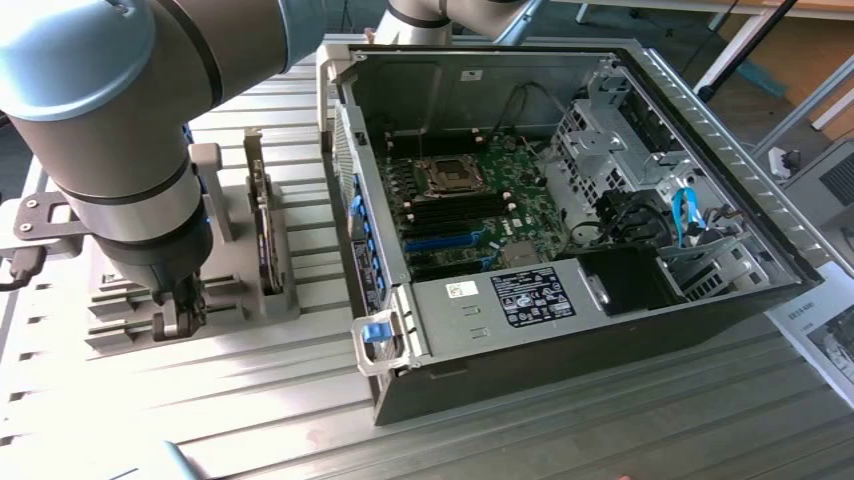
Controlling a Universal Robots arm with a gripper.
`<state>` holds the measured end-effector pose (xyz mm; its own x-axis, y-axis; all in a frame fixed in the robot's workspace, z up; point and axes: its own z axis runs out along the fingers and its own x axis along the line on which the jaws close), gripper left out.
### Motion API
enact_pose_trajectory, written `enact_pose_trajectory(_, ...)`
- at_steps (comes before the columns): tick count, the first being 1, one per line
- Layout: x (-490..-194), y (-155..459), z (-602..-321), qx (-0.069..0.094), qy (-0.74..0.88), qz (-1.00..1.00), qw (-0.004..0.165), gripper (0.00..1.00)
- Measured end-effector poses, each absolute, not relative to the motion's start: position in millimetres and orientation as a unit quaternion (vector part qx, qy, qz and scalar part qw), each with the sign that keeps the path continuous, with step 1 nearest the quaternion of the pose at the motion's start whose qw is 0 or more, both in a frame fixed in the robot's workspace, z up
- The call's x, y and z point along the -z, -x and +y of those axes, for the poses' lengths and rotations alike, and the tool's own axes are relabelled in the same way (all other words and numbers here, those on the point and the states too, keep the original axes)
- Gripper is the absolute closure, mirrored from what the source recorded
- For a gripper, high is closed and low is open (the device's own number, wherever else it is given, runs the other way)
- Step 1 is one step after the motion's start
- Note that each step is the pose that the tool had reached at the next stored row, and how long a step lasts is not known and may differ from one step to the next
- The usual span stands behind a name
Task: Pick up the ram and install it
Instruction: 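Pick up the ram and move it above insertion slot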
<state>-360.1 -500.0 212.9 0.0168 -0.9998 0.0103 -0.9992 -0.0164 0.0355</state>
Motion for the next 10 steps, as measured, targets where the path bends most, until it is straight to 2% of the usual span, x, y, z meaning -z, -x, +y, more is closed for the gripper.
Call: enact_pose_trajectory(10,-212.7,360.0,-499.9,0.009,-0.713,-0.701,0.014,0.76)
